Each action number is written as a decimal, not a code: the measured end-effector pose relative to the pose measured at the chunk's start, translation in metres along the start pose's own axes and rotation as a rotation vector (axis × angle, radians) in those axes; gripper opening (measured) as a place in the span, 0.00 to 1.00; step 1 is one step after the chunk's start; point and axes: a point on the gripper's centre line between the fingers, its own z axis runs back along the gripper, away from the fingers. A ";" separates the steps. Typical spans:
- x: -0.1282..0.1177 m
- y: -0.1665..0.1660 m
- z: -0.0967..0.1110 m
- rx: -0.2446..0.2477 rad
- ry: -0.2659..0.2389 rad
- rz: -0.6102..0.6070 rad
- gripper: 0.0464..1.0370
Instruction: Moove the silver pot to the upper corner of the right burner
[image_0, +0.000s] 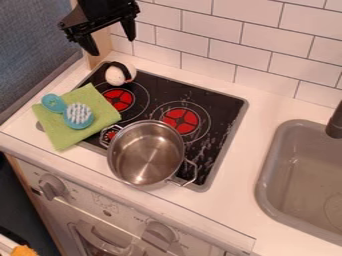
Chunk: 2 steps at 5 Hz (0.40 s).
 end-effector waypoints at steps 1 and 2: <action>-0.006 0.004 -0.007 0.014 0.024 0.005 0.96; -0.027 0.010 0.005 0.042 0.035 0.029 0.96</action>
